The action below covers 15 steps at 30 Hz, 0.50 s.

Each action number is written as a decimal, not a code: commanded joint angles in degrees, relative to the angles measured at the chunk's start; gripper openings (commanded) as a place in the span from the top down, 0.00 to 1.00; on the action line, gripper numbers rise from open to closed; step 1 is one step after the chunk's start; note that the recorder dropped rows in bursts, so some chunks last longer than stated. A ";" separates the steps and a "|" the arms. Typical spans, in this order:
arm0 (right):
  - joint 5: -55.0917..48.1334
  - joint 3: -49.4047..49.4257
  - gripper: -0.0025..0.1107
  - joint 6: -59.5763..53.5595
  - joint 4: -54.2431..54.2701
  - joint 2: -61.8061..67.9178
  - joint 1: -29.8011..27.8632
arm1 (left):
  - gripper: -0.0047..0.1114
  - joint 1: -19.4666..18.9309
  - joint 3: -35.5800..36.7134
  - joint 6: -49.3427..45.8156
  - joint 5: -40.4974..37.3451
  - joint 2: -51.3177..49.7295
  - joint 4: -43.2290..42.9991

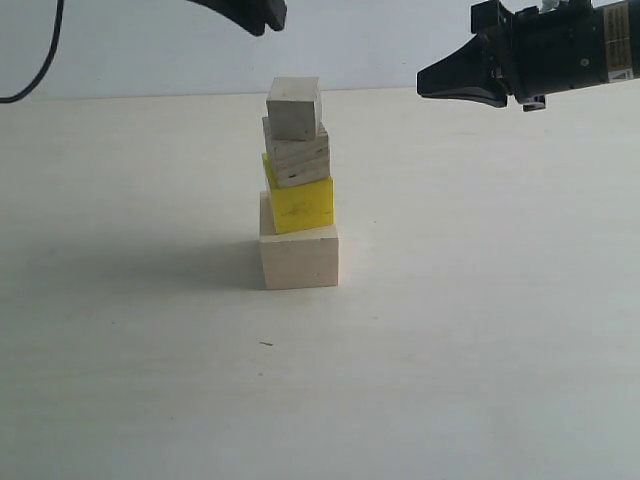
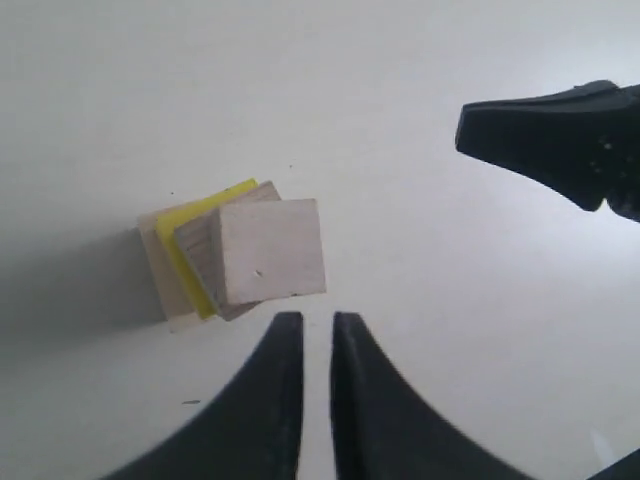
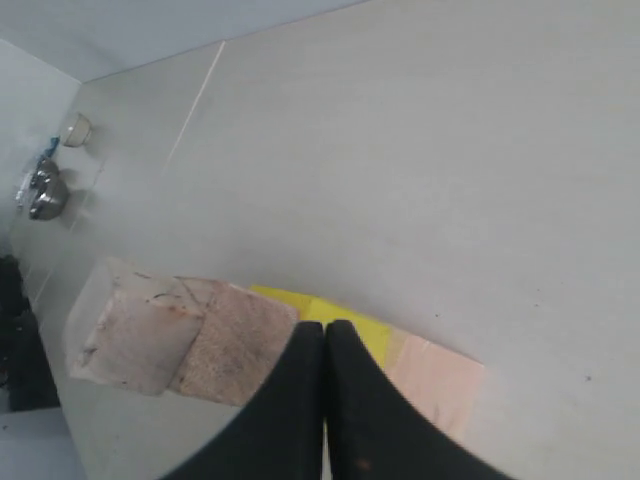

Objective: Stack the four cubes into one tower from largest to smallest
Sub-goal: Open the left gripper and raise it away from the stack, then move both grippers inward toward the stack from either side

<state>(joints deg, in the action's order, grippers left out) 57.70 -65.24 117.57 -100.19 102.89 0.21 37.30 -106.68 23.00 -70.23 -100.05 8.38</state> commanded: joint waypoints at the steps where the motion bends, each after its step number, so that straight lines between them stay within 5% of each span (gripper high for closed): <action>1: 3.89 -0.14 0.98 -0.62 0.24 -0.02 -0.25 | 0.96 -0.19 0.05 -5.53 0.26 2.12 -1.04; 6: 3.83 0.26 0.98 0.91 0.24 -0.02 -0.25 | 0.96 -0.19 1.79 -6.10 0.26 2.79 -5.39; 15: 1.94 3.14 0.98 1.10 0.24 2.69 3.39 | 0.96 -0.19 15.04 -8.02 0.26 3.00 -9.37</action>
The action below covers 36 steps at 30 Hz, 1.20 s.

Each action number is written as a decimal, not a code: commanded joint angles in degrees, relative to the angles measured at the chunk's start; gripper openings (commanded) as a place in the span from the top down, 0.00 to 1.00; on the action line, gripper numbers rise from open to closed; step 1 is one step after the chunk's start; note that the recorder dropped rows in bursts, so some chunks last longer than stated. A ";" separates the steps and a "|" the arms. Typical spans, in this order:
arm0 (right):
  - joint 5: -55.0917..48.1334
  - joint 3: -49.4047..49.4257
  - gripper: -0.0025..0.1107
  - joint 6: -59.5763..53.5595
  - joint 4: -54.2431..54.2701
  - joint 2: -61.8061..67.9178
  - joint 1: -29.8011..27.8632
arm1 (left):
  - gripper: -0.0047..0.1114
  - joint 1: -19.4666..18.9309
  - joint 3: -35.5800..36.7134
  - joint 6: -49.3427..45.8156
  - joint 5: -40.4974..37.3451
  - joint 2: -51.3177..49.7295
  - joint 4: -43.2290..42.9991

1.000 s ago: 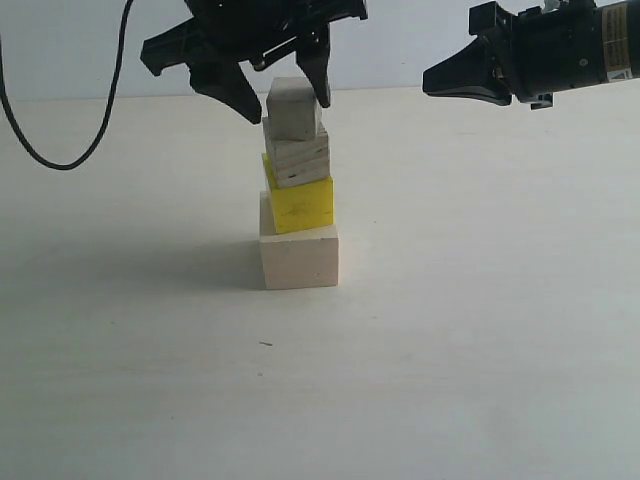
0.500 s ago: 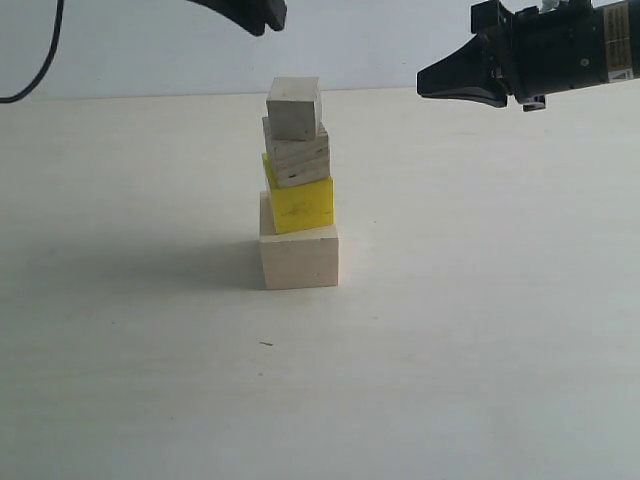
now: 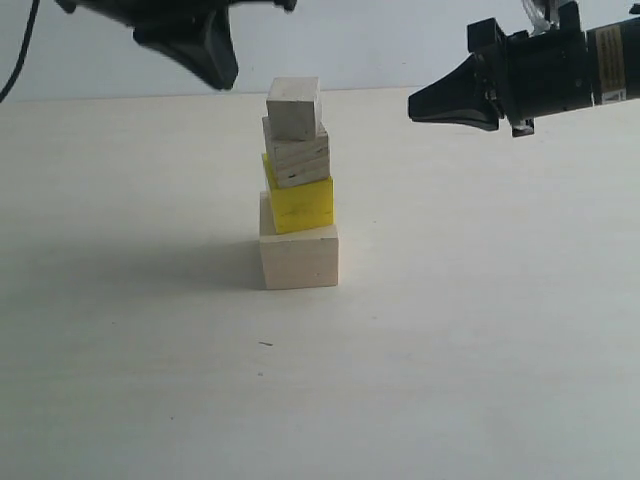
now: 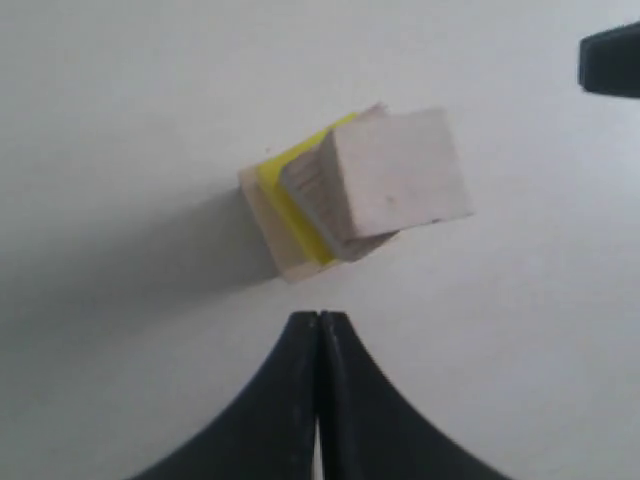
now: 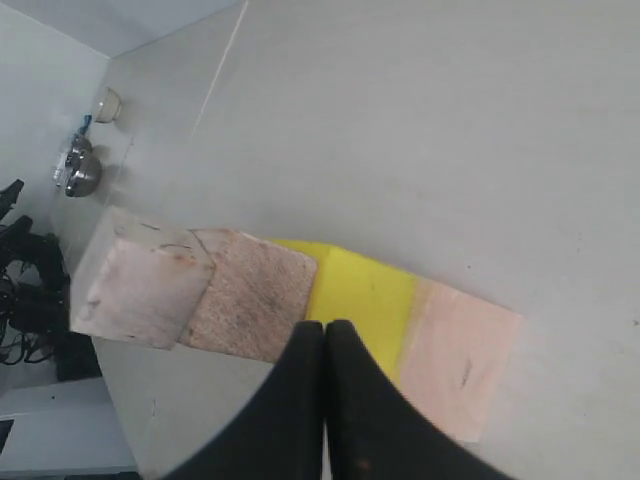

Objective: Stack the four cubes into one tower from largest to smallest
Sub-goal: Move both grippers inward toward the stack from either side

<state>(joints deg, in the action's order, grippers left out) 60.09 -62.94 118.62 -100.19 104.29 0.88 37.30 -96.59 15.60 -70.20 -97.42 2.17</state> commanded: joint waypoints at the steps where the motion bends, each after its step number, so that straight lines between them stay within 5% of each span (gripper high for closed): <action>1: -0.46 0.96 0.98 0.05 0.24 1.72 3.87 | 0.96 -0.19 6.09 -0.62 0.24 0.38 -4.60; 6: -3.11 0.96 0.98 -0.09 0.24 3.11 8.04 | 0.96 -0.89 9.66 -0.42 0.24 0.38 -6.49; 19: -7.60 4.62 0.98 -0.09 0.24 6.42 8.14 | 0.96 -7.11 15.10 -0.64 0.76 0.38 -6.50; 36: -11.20 2.53 0.98 -0.41 0.24 6.60 11.76 | 0.96 -7.11 15.74 -1.05 4.76 -2.22 -4.37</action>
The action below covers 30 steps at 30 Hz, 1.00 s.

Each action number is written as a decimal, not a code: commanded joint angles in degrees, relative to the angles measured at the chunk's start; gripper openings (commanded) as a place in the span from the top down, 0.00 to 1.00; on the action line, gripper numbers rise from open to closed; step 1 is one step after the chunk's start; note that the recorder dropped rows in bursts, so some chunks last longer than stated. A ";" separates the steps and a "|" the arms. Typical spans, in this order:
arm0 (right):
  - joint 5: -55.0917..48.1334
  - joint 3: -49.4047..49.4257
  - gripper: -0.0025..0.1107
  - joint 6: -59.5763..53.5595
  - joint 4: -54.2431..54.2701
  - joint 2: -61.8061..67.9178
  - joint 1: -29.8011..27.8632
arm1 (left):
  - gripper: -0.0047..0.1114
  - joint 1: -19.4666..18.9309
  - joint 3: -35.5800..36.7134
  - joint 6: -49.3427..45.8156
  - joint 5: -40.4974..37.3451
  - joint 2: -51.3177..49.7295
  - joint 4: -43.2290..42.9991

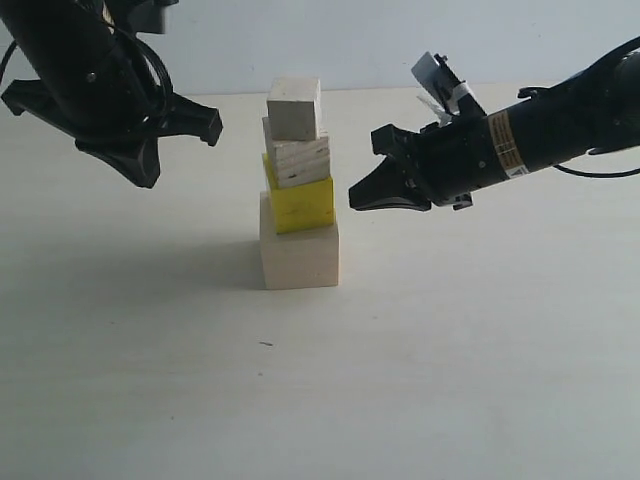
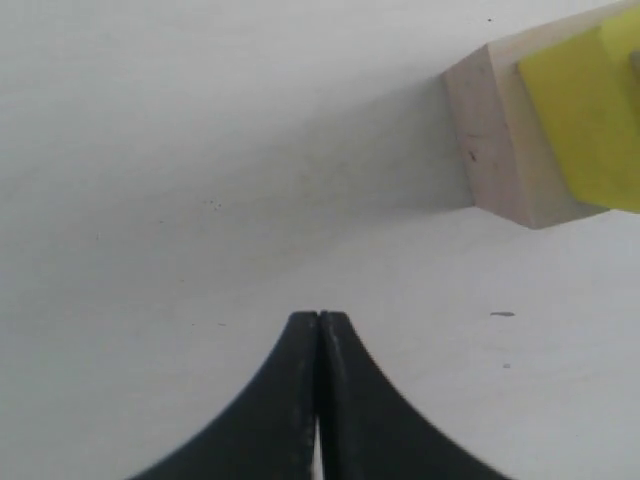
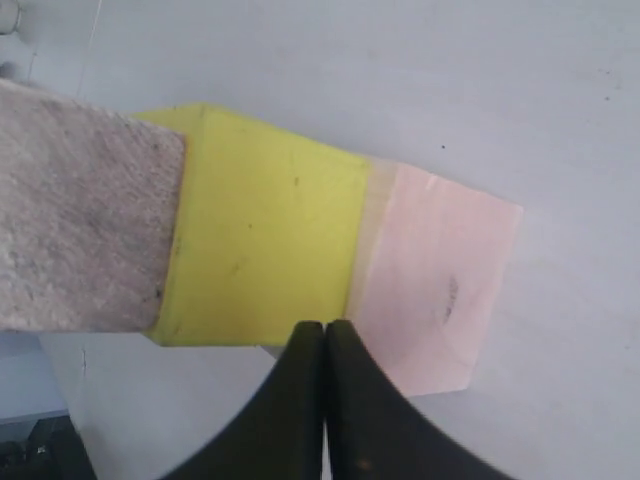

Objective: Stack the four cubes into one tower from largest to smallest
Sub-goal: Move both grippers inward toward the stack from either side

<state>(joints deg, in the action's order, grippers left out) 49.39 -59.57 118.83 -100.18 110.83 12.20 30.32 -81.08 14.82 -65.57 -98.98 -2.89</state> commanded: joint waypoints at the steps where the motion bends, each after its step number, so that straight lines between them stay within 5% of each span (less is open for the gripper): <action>1: -0.60 -0.84 0.98 -0.62 0.23 0.03 0.44 | 0.96 -0.12 0.23 -0.27 0.04 -0.71 0.80; 30: 0.14 -0.84 0.98 -1.76 0.23 0.03 2.50 | 0.96 -0.12 0.23 -0.54 0.04 -0.80 1.25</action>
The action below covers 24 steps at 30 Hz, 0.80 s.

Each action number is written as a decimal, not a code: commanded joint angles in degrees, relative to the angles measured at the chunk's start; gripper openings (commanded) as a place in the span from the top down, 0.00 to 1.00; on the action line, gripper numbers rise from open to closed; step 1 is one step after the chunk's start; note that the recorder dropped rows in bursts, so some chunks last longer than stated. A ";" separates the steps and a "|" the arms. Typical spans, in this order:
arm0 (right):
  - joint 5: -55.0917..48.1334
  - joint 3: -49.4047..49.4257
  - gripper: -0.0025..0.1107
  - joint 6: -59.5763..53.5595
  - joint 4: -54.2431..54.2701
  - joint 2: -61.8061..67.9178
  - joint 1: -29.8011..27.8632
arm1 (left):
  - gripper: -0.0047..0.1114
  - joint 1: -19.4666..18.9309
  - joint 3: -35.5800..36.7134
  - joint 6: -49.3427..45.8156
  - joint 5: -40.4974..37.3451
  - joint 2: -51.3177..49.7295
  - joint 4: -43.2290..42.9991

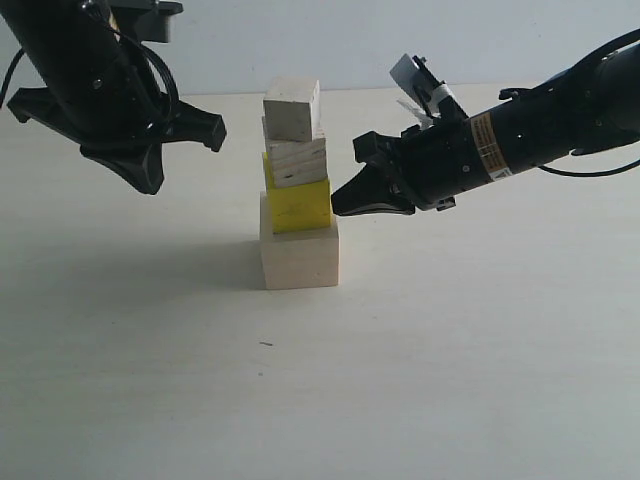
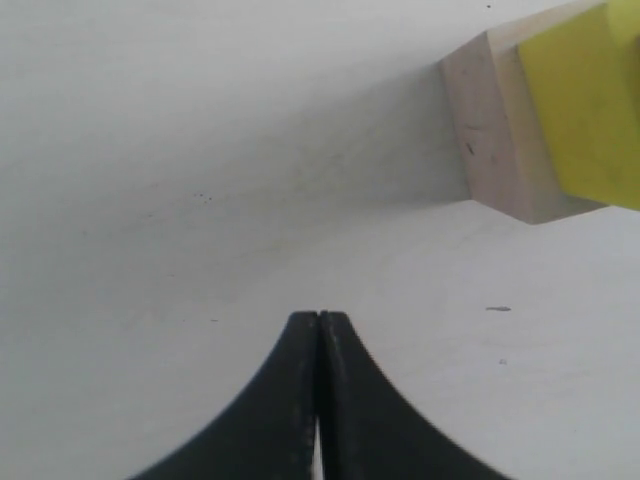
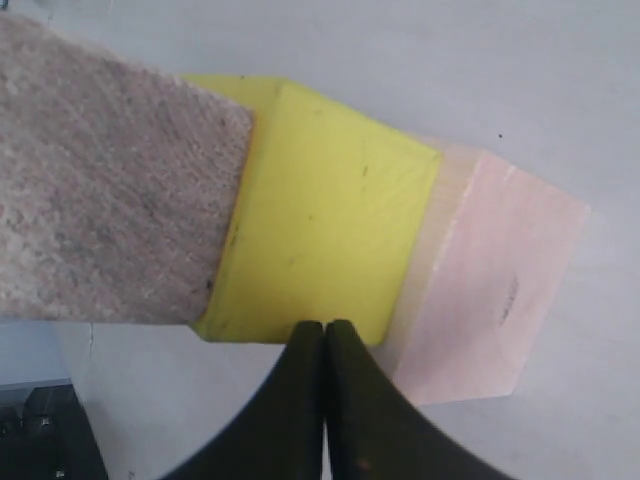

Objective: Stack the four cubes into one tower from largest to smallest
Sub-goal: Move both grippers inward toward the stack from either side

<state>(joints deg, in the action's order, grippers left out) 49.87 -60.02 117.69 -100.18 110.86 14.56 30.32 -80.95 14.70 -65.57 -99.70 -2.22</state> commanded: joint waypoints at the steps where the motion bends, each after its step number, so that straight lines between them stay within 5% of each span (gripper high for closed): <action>1: -0.35 -0.38 0.98 -0.63 0.23 0.00 0.14 | 0.96 -0.12 0.10 -0.42 0.04 -0.08 0.57; 24: 2.50 -0.38 0.98 -0.63 0.23 0.00 0.14 | 0.96 -0.12 0.10 -0.60 0.01 -0.08 0.57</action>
<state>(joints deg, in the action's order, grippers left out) 51.82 -60.02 117.67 -100.18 110.86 14.56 30.32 -80.95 14.36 -65.57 -99.70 -1.98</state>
